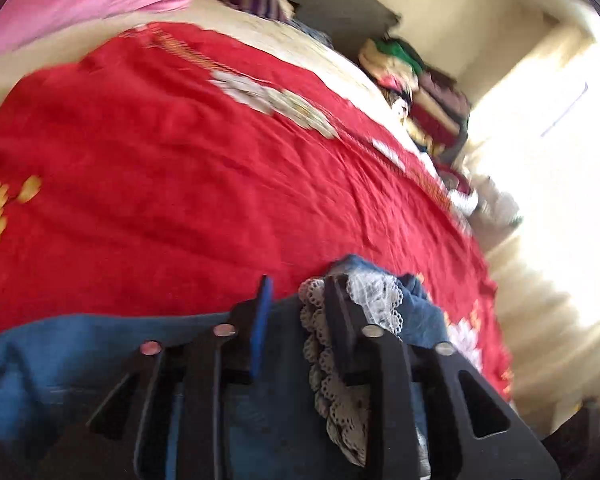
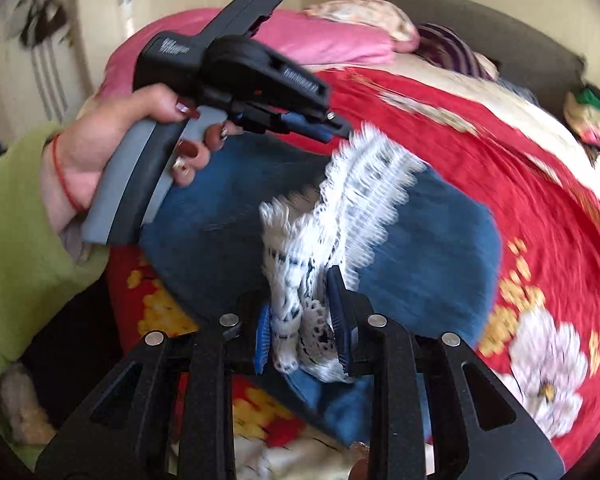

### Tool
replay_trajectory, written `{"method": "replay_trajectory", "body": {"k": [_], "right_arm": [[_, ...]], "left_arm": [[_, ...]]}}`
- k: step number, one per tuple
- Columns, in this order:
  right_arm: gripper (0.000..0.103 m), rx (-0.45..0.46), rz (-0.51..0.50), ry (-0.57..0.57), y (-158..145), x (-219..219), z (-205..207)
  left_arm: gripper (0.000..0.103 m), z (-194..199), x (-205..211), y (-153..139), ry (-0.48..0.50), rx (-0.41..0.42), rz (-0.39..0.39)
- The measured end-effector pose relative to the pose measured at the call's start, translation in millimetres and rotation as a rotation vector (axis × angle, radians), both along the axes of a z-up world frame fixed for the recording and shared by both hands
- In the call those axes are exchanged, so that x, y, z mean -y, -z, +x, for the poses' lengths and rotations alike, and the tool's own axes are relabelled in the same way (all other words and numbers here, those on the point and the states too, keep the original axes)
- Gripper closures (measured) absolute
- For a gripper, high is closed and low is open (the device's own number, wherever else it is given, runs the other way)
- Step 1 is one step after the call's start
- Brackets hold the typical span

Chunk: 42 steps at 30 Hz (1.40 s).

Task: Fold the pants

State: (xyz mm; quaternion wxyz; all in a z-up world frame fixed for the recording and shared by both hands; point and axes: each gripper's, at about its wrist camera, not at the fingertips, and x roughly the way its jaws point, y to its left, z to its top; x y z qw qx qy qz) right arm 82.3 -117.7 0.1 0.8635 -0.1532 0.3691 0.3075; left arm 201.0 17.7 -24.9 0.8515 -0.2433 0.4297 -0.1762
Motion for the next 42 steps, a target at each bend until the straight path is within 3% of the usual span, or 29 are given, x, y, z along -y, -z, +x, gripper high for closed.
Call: {"method": "replay_trajectory", "body": {"k": [4, 7, 10, 13, 15, 18, 24, 27, 28, 29, 33, 37, 40, 42], "right_arm": [[0.084, 0.047, -0.107, -0.048, 9.6, -25.6, -14.8], [0.084, 0.048, -0.117, -0.066, 11.0, -28.7, -19.0], [0.075, 0.018, -0.035, -0.112, 0.6, -19.1, -24.4], [0.067, 0.017, 0.062, -0.136, -19.7, 2.7, -27.4], [0.065, 0.054, 0.083, -0.075, -34.0, 25.8, -17.4], [0.064, 0.07, 0.095, 0.092, -44.7, 64.0, 16.0], [0.064, -0.037, 0.127, 0.3, -27.2, 113.3, 100.2], [0.064, -0.155, 0.195, 0.354, -8.0, 126.2, 139.9], [0.064, -0.202, 0.216, 0.352, -1.2, 125.8, 151.2], [0.064, -0.224, 0.225, 0.355, 3.0, 125.4, 157.0], [0.064, -0.297, 0.237, 0.363, 19.8, 120.9, 170.7], [0.064, -0.273, 0.25, 0.35, 19.2, 114.6, 170.7], [0.064, -0.244, 0.206, 0.36, 26.1, 107.4, 173.8], [0.064, -0.216, 0.161, 0.371, 29.8, 103.7, 174.1]], "left_arm": [[0.068, -7.4, -15.8, 6.4, -0.018, 0.007, -0.085], [0.048, -15.5, -5.7, 9.4, 0.021, 0.01, -0.104], [0.041, -18.7, 8.9, 14.6, 0.07, -0.004, -0.128], [0.037, -18.6, 18.5, 16.7, 0.083, -0.008, -0.081], [0.037, -15.0, 22.2, 18.0, 0.082, -0.019, -0.073], [0.026, -3.4, 25.6, 23.1, 0.082, -0.046, -0.078], [0.014, 21.1, 47.7, 27.3, 0.089, -0.079, 0.0], [0.022, 26.5, 54.2, 26.1, 0.065, -0.073, 0.041], [0.052, 27.6, 54.4, 25.8, 0.062, -0.063, 0.053], [0.068, 29.1, 54.7, 29.0, 0.077, -0.068, 0.022], [0.085, 25.3, 55.1, 24.5, 0.091, -0.02, 0.009], [0.087, 11.5, 41.4, 1.9, 0.073, 0.071, -0.012], [0.086, 17.1, 44.8, 10.4, 0.054, 0.048, 0.091], [0.078, 24.1, 43.6, 24.2, 0.046, 0.002, 0.079]]}}
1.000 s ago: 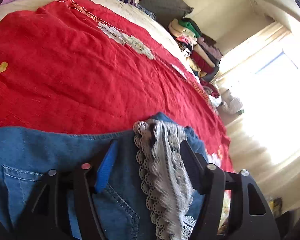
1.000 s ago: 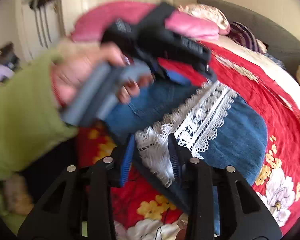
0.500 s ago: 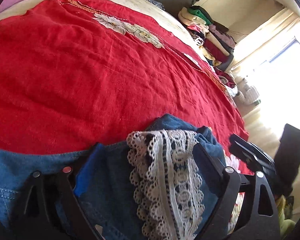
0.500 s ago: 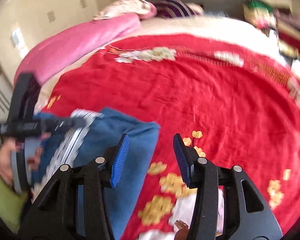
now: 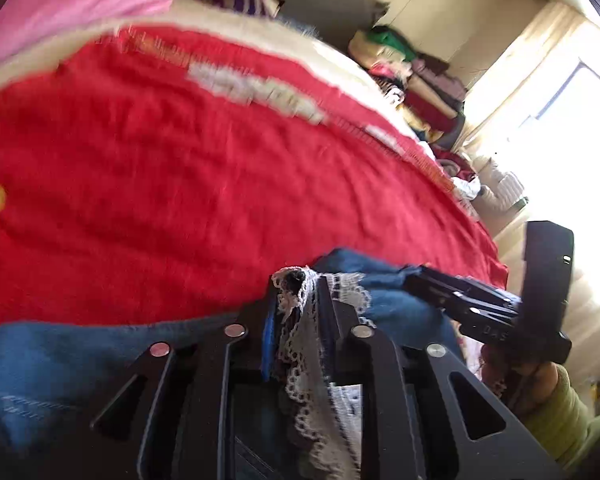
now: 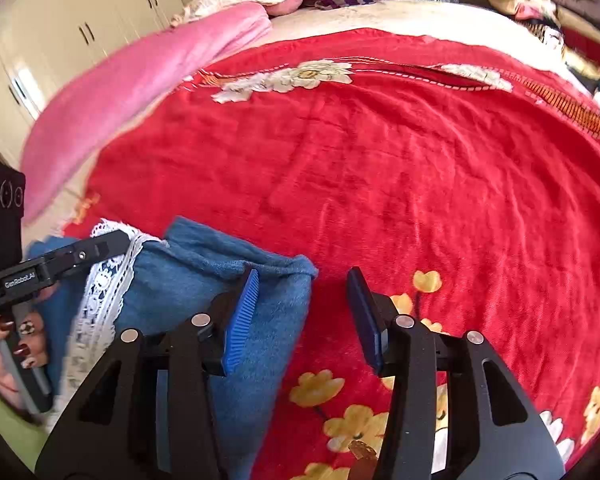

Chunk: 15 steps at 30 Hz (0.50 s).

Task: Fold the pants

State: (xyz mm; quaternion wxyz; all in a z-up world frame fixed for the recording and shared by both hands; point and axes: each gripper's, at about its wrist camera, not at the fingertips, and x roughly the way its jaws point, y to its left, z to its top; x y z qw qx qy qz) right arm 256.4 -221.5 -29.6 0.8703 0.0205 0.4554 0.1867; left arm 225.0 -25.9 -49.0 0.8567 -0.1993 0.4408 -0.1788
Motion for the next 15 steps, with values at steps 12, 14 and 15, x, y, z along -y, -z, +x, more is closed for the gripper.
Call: {"method": "replay_trajectory", "body": {"k": [12, 14, 15], "right_arm": [[0.046, 0.161, -0.076, -0.005, -33.7, 7.4, -63.4], [0.043, 0.183, -0.084, -0.034, -37.8, 7.6, -84.5], [0.042, 0.195, -0.092, -0.054, -39.3, 7.6, -96.9]], "left_arm": [[0.049, -54.2, -29.2, -22.2, -0.079, 0.09, 0.066], [0.042, -73.5, -28.2, -30.7, -0.068, 0.113, 0.087], [0.041, -83.2, -27.0, -33.1, -0.062, 0.121, 0.101]]}}
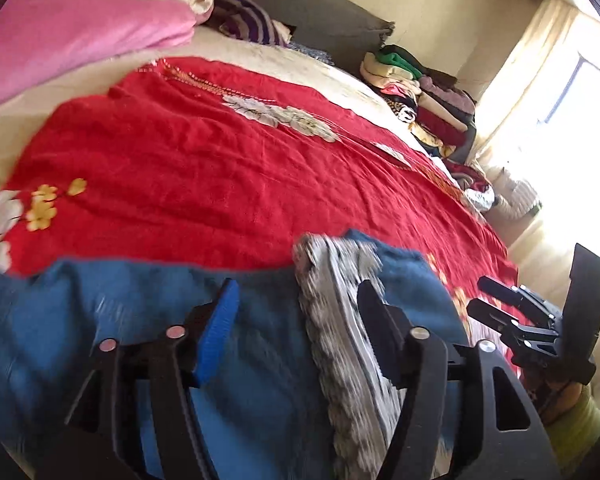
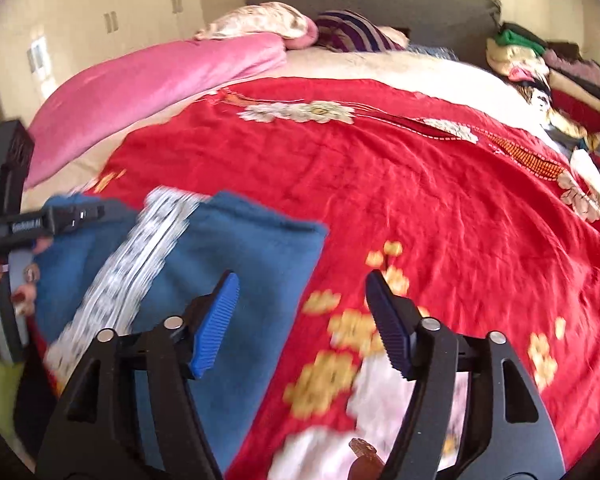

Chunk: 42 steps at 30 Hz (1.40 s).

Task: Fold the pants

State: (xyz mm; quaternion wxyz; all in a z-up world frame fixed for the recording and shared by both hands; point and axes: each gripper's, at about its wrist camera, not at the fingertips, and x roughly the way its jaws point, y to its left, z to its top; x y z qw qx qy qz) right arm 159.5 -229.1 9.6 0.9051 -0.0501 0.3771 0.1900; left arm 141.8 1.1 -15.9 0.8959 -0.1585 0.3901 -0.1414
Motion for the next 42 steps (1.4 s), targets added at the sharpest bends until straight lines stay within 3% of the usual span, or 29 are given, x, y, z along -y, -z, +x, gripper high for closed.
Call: {"method": "replay_trajectory", "body": {"k": [11, 14, 22, 24, 28, 30, 31, 32, 34, 38, 42], "right_arm": [[0.042, 0.063, -0.058, -0.124, 0.6, -13.2, -70.1], [0.05, 0.042, -0.055, -0.163, 5.4, -17.8, -78.4], [0.053, -0.028, -0.066, -0.196, 30.0, -23.5, -89.2], [0.053, -0.036, -0.059, -0.196, 34.2, -22.7, -90.9], [0.053, -0.042, -0.037, -0.19, 36.1, -20.0, -91.5], [0.053, -0.043, -0.033, -0.192, 36.5, -19.2, -91.9], [0.053, -0.045, -0.031, -0.193, 36.6, -18.7, -92.0], [0.053, -0.047, -0.03, -0.195, 36.7, -18.1, -92.3], [0.053, -0.046, -0.029, -0.197, 35.4, -16.9, -93.3], [0.053, -0.004, -0.007, -0.212, 22.2, -15.9, -100.5], [0.053, 0.026, -0.003, -0.23, 13.5, -24.6, -103.2]], "left_arm": [[0.038, -71.4, -7.5, 1.8, -0.018, -0.047, -0.028], [0.038, -85.7, -3.1, 7.7, 0.001, -0.084, -0.06], [0.038, -94.5, 11.7, 25.0, 0.008, -0.177, -0.103], [0.034, -91.1, 16.5, 28.2, -0.001, -0.205, -0.131], [0.03, -86.9, 37.8, 32.5, -0.001, -0.216, -0.073], [0.041, -85.9, 44.4, 32.4, -0.002, -0.206, -0.054], [0.064, -85.6, 47.9, 33.6, 0.01, -0.202, -0.05], [0.074, -85.5, 49.9, 35.0, 0.022, -0.206, -0.048], [0.082, -89.1, 50.8, 32.9, 0.033, -0.194, -0.015], [0.084, -104.5, 39.2, 18.6, 0.04, -0.147, 0.043], [0.082, -104.4, 34.9, 26.2, 0.034, -0.172, 0.045]]}}
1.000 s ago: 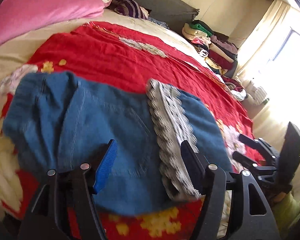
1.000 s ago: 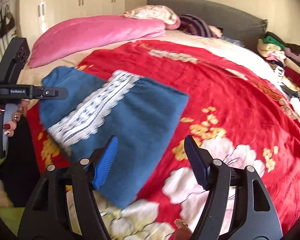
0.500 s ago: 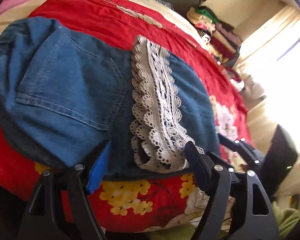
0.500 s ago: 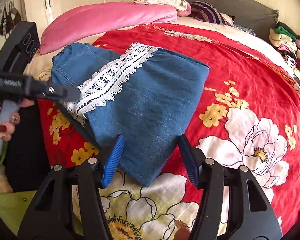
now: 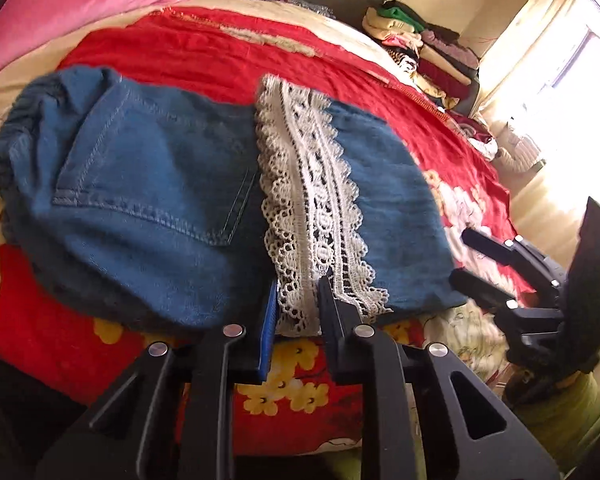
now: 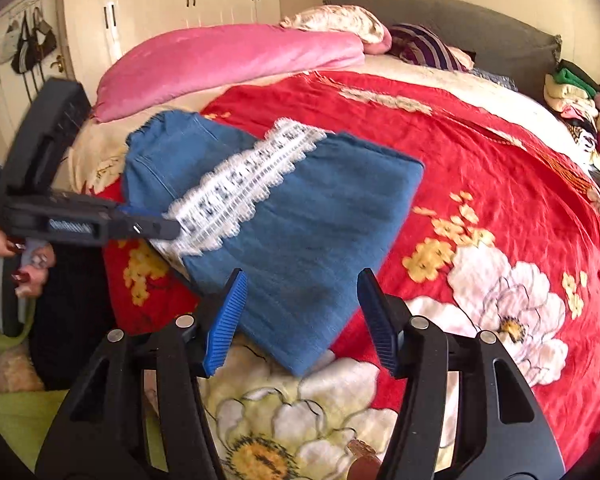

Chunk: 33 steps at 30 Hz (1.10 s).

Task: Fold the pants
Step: 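Open both tools and release the folded pants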

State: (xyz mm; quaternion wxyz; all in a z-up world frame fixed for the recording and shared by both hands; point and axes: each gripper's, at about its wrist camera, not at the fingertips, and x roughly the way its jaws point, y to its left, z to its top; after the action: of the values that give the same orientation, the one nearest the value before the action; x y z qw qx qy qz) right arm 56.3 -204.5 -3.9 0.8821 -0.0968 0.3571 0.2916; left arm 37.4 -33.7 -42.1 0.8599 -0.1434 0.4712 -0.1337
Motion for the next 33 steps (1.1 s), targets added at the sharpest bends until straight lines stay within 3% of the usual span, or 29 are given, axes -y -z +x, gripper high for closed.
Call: {"method": "replay_trajectory", "body": {"k": [4, 7, 15, 26, 33], "right_arm": [[0.053, -0.005, -0.02, -0.031, 4.1, -13.6, -0.7], [0.053, -0.073, -0.103, 0.009, 22.0, -15.8, 7.6], [0.053, -0.139, -0.06, 0.053, 37.0, 2.4, 6.5], [0.05, -0.137, -0.028, 0.073, 17.0, 8.1, 1.7], [0.036, -0.108, -0.026, 0.082, 3.3, 9.9, -1.9]], "left_arm": [[0.079, 1.8, 0.8, 4.5, 0.006, 0.0, 0.009], [0.076, 0.5, 1.3, 4.5, 0.012, 0.004, 0.014], [0.073, 2.0, 2.0, 5.6, 0.022, 0.005, 0.007], [0.067, -5.0, -1.2, -4.3, 0.002, 0.019, 0.016], [0.064, -12.1, -7.0, -16.3, -0.014, 0.051, 0.039]]}}
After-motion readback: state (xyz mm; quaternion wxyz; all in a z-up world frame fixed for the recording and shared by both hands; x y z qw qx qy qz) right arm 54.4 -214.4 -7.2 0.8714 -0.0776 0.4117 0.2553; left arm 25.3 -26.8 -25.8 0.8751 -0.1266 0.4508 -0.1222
